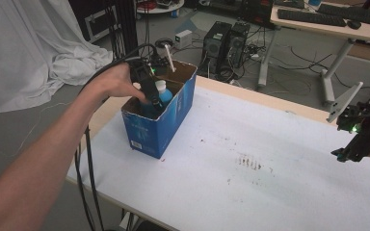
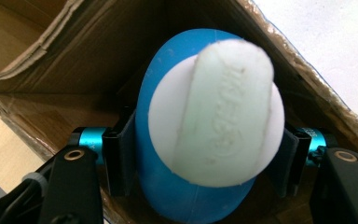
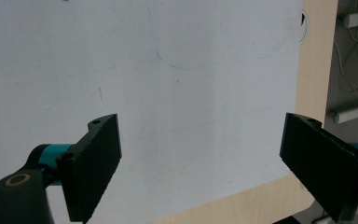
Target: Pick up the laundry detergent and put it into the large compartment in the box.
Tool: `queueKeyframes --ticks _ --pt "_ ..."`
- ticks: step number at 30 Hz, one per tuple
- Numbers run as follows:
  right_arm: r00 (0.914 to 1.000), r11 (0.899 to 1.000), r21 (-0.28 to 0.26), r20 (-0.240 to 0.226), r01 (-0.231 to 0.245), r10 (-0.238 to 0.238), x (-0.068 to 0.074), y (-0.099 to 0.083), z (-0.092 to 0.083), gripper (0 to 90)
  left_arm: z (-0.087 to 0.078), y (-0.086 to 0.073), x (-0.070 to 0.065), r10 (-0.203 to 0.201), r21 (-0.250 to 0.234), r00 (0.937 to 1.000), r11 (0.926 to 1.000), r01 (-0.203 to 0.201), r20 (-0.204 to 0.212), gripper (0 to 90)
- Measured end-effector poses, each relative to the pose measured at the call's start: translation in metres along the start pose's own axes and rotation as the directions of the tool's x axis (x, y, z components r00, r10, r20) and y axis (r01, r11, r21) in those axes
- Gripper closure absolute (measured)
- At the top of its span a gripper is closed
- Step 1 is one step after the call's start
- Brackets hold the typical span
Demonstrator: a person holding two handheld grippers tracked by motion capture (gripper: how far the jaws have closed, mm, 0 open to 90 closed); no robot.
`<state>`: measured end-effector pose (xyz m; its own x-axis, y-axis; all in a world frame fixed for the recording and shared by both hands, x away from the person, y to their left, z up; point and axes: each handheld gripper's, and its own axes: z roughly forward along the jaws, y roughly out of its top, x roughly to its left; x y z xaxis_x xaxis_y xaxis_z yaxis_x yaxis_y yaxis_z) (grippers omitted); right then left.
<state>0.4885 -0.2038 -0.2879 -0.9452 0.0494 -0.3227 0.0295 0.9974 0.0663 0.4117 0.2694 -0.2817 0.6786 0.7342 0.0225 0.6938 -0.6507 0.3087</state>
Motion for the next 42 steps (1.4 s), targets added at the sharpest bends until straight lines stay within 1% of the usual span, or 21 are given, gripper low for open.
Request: queueKeyframes --ticks 10,16,20,23,25,29,32,37,38,42 --pt "1.0000 1.000 0.001 -0.004 0.001 -0.001 0.001 0.000 0.003 11.7 0.000 -0.002 0.002 -0.006 -0.005 1.0000 1.0000 0.006 0.005 36.9" --pt "1.0000 1.000 -0.003 -0.005 0.000 0.000 0.001 0.000 0.002 11.7 0.000 -0.002 0.002 -0.006 -0.005 1.0000 1.0000 0.006 0.007 36.7" --pt "1.0000 1.000 -0.002 -0.004 -0.002 0.002 0.002 -0.001 0.002 11.7 0.000 -0.002 0.002 -0.012 -0.005 0.9999 0.9999 0.012 0.011 36.5" --pt "1.0000 1.000 -0.001 -0.004 -0.002 0.002 0.002 -0.001 0.002 11.7 -0.001 -0.002 0.002 -0.015 -0.017 0.9998 0.9997 0.015 0.014 35.9" --pt "1.0000 1.000 0.001 -0.005 -0.002 0.002 0.002 -0.001 0.002 11.7 -0.002 -0.002 0.003 -0.012 -0.022 0.9998 0.9997 0.012 0.015 35.3" --pt "1.0000 1.000 0.001 -0.006 0.002 -0.002 0.002 0.001 0.003 11.7 -0.004 -0.001 0.003 -0.016 -0.018 0.9999 0.9997 0.016 0.002 31.3" --pt "1.0000 1.000 0.003 -0.008 0.006 -0.006 0.003 0.002 0.003 11.7 -0.005 -0.001 0.004 -0.013 -0.014 0.9999 0.9998 0.013 0.003 31.2" --pt "0.9999 1.000 0.002 -0.008 0.007 -0.007 0.002 0.002 0.003 11.7 -0.006 0.000 0.003 -0.015 -0.010 0.9999 0.9998 0.015 -0.001 27.9" --pt "0.9999 1.000 0.004 -0.010 0.001 -0.001 0.003 0.001 0.003 11.8 -0.010 0.001 0.003 -0.017 -0.019 0.9998 0.9997 0.017 -0.006 27.8" --pt "0.9999 1.000 0.004 -0.009 0.004 -0.004 0.003 0.002 0.003 11.7 -0.020 0.005 0.001 -0.014 -0.027 0.9997 0.9995 0.014 -0.022 26.4"
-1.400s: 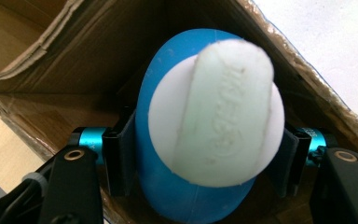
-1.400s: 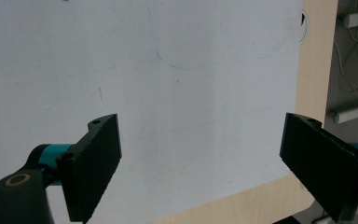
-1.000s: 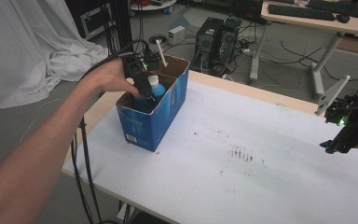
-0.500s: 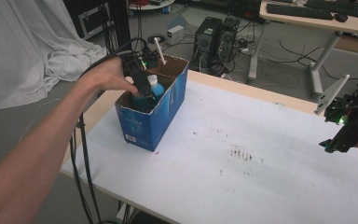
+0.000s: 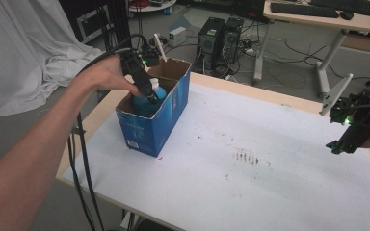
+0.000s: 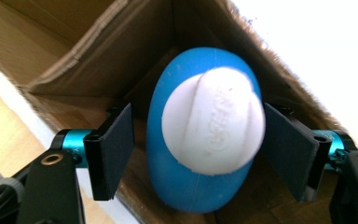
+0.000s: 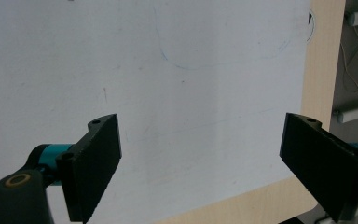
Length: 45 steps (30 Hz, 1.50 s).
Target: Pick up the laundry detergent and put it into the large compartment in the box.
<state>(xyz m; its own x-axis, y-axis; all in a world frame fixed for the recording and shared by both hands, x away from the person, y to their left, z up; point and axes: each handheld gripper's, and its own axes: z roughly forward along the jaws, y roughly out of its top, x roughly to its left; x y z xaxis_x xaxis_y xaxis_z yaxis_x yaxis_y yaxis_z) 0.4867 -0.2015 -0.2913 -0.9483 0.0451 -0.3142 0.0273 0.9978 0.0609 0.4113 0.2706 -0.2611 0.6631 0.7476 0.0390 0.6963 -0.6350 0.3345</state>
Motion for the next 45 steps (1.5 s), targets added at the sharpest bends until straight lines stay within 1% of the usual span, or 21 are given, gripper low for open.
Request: queueKeyframes --ticks 2,3,5,6,8,9,12,13,14,15,16,21,26,29,32,34,36,38,39,41,45 --pt "1.0000 1.000 -0.001 0.001 0.002 -0.002 0.000 0.000 0.000 11.7 -0.003 0.002 -0.001 0.004 -0.007 1.0000 1.0000 -0.004 -0.007 26.3" --pt "1.0000 1.000 -0.001 0.000 0.001 -0.001 0.000 0.000 0.000 11.7 -0.010 0.006 -0.003 0.008 -0.017 0.9999 0.9998 -0.008 -0.012 26.3" --pt "1.0000 1.000 -0.001 0.000 0.000 0.000 0.000 0.000 0.000 11.7 -0.014 0.009 -0.003 0.012 -0.023 0.9999 0.9997 -0.012 -0.009 26.3" --pt "1.0000 1.000 -0.001 -0.003 -0.002 0.002 0.000 0.001 0.000 11.7 -0.020 0.014 -0.006 0.018 -0.034 0.9998 0.9993 -0.018 -0.013 26.3" --pt "1.0000 1.000 -0.002 -0.003 -0.002 0.002 0.000 0.001 0.000 11.7 -0.026 0.021 -0.010 0.028 -0.043 0.9994 0.9987 -0.029 -0.018 26.3" --pt "1.0000 1.000 -0.002 -0.003 -0.002 0.002 0.000 0.001 0.000 11.7 -0.026 0.021 -0.010 0.028 -0.043 0.9994 0.9987 -0.029 -0.018 26.3" --pt "1.0000 1.000 -0.005 0.000 0.000 0.000 0.000 0.001 -0.001 11.7 -0.035 0.032 -0.019 0.047 -0.062 0.9988 0.9969 -0.048 -0.013 26.3" --pt "1.0000 1.000 -0.005 0.000 0.000 0.000 0.000 0.001 -0.001 11.7 -0.038 0.037 -0.023 0.064 -0.065 0.9979 0.9958 -0.064 -0.005 26.3" --pt "1.0000 1.000 -0.005 0.000 0.000 0.000 0.000 0.001 -0.001 11.7 -0.038 0.037 -0.023 0.064 -0.065 0.9979 0.9958 -0.064 -0.005 25.5" --pt "1.0000 1.000 -0.005 0.002 -0.006 0.006 0.000 0.000 -0.001 11.8 -0.042 0.046 -0.031 0.090 -0.071 0.9959 0.9934 -0.090 0.001 25.5" --pt "1.0000 1.000 -0.005 0.001 -0.003 0.003 0.000 0.000 -0.002 11.7 -0.044 0.050 -0.035 0.098 -0.078 0.9952 0.9921 -0.098 0.003 24.1" --pt "1.0000 1.000 -0.007 0.005 -0.002 0.002 0.001 0.000 -0.003 11.7 -0.049 0.070 -0.054 0.157 -0.097 0.9877 0.9831 -0.155 0.006 24.1" --pt "1.0000 1.000 -0.007 0.006 -0.005 0.005 0.001 0.000 -0.004 11.7 -0.048 0.088 -0.074 0.202 -0.101 0.9792 0.9748 -0.199 0.021 24.1" --pt "1.0000 1.000 -0.007 0.005 -0.007 0.007 0.002 0.000 -0.005 11.7 -0.043 0.099 -0.084 0.226 -0.102 0.9735 0.9698 -0.222 0.034 24.1" --pt "1.0000 1.000 -0.012 0.005 -0.005 0.005 0.002 0.001 -0.006 11.7 -0.037 0.108 -0.097 0.253 -0.090 0.9663 0.9645 -0.248 0.047 24.1" --pt "0.9999 1.000 -0.012 0.006 -0.009 0.009 0.002 0.001 -0.007 11.8 -0.032 0.114 -0.105 0.276 -0.081 0.9599 0.9591 -0.271 0.051 20.9" --pt "0.9999 1.000 -0.013 0.007 -0.010 0.010 0.002 0.002 -0.007 11.7 -0.027 0.119 -0.113 0.305 -0.071 0.9503 0.9509 -0.301 0.061 20.7" --pt "0.9999 1.000 -0.014 0.007 -0.010 0.010 0.003 0.002 -0.007 11.7 -0.021 0.123 -0.121 0.318 -0.067 0.9461 0.9470 -0.314 0.060 18.9" --pt "0.9999 1.000 -0.014 0.008 -0.007 0.007 0.003 0.002 -0.007 11.7 -0.018 0.125 -0.124 0.332 -0.059 0.9411 0.9425 -0.329 0.062 18.9" --pt "0.9999 1.000 -0.013 0.007 -0.011 0.011 0.003 0.001 -0.009 11.7 -0.012 0.127 -0.131 0.342 -0.057 0.9374 0.9393 -0.338 0.066 18.8" --pt "0.9998 1.000 -0.015 0.013 -0.014 0.014 0.004 0.001 -0.011 11.7 0.002 0.129 -0.143 0.372 -0.049 0.9256 0.9282 -0.369 0.072 17.0"
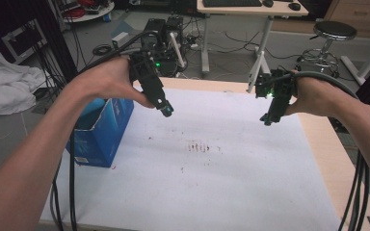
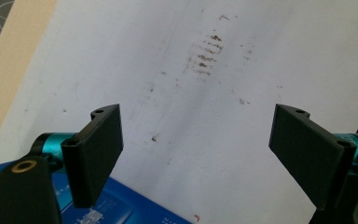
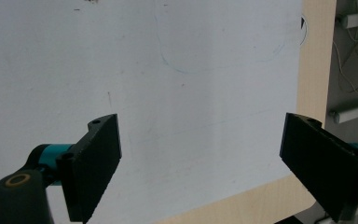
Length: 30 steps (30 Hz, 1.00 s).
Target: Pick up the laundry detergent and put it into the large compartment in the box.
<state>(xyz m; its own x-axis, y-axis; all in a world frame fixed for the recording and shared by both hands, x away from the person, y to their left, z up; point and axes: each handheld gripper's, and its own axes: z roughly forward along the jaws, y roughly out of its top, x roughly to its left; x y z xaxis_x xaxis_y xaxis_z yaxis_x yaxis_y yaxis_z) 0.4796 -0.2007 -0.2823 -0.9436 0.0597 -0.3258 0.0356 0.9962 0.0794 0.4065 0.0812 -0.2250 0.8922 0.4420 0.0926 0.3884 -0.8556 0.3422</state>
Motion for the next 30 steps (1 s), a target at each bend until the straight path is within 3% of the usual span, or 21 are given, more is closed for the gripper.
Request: queueKeyframes --ticks 14,21,30 --pt "0.9999 1.000 0.001 0.014 -0.008 0.008 0.007 0.000 -0.009 11.7 0.069 -0.009 -0.020 0.011 0.060 0.9981 0.9981 -0.015 0.060 16.9" --pt "0.9999 1.000 -0.003 0.014 -0.004 0.004 0.008 0.000 -0.012 11.7 0.087 -0.013 -0.025 0.011 0.087 0.9971 0.9961 -0.018 0.075 16.9" --pt "0.9999 1.000 -0.003 0.009 -0.008 0.008 0.007 0.001 -0.008 11.7 0.098 -0.017 -0.028 0.027 0.118 0.9955 0.9923 -0.037 0.091 16.9"
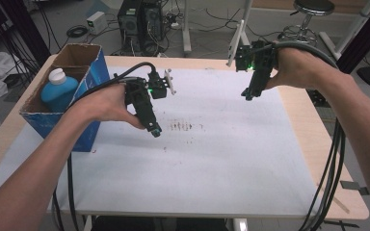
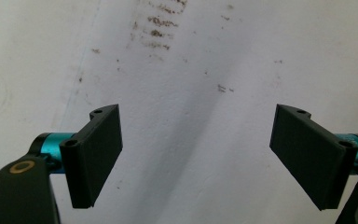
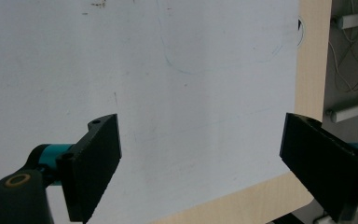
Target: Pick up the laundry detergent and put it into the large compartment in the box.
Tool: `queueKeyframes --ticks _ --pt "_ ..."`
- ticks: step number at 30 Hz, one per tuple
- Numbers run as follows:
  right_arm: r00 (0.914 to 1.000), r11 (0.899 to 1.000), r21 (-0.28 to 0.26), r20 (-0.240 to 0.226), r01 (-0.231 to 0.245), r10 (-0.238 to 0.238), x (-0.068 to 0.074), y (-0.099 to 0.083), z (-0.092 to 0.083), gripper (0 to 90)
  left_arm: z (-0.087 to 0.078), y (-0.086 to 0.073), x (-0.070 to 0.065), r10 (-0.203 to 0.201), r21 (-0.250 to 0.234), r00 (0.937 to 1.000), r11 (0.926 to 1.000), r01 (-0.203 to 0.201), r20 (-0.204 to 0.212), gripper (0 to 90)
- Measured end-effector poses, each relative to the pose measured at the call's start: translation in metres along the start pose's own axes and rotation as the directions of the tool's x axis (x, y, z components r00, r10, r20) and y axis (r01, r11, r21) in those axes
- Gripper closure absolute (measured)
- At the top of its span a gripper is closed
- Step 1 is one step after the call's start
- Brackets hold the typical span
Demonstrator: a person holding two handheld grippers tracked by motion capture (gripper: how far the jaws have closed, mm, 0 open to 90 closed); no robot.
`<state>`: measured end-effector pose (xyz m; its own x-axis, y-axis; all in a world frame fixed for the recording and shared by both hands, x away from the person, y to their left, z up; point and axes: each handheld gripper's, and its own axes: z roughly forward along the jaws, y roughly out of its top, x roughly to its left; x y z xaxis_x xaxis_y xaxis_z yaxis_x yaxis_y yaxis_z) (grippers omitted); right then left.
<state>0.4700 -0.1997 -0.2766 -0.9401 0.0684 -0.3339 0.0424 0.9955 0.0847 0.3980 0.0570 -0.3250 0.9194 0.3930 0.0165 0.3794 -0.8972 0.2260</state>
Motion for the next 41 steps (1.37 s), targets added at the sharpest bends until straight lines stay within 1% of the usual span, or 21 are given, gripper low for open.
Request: queueKeyframes --ticks 4,9,19,27,29,34,35,38,41 --pt "1.0000 1.000 0.001 0.000 0.004 -0.004 0.0003 0.0002 0.0006 11.7 0.0033 -0.0003 0.0005 0.010 0.019 0.9999 0.9998 -0.010 0.003 16.9" --pt "1.0000 1.000 0.003 -0.001 -0.006 0.006 0.0017 -0.0010 0.0009 11.7 0.0041 0.0011 -0.0007 0.021 0.017 0.9997 0.9996 -0.021 0.008 17.0" --pt "1.0000 1.000 0.007 0.000 0.004 -0.004 0.0033 -0.0015 0.0013 11.7 0.0051 0.0020 -0.0029 0.024 0.022 0.9997 0.9995 -0.024 0.007 16.9" --pt "1.0000 1.000 0.004 -0.003 0.002 -0.002 0.0038 -0.0021 0.0007 11.7 0.0059 0.0016 -0.0028 0.024 0.025 0.9996 0.9994 -0.024 0.012 16.9" --pt "1.0000 1.000 -0.002 -0.002 0.005 -0.005 0.0031 -0.0023 0.0007 11.7 0.0062 0.0021 -0.0030 0.033 0.032 0.9994 0.9989 -0.033 0.013 16.9" --pt "1.0000 1.000 -0.003 -0.005 0.001 -0.001 0.0035 -0.0026 0.0009 11.7 0.0064 0.0021 -0.0032 0.029 0.030 0.9994 0.9991 -0.030 0.017 17.0" --pt "1.0000 1.000 -0.005 -0.003 0.002 -0.002 0.0036 -0.0027 0.0011 11.7 0.0058 0.0020 -0.0027 0.034 0.032 0.9993 0.9989 -0.034 0.017 16.9" --pt "1.0000 1.000 -0.012 -0.004 -0.005 0.005 0.0039 -0.0038 0.0009 11.7 0.0033 0.0004 -0.0017 0.024 0.015 0.9995 0.9996 -0.025 0.020 16.9" --pt "1.0000 1.000 -0.017 -0.002 -0.010 0.010 0.0050 -0.0050 0.0002 11.7 0.0004 -0.0015 -0.0012 0.026 0.011 0.9996 0.9996 -0.026 0.012 16.9"
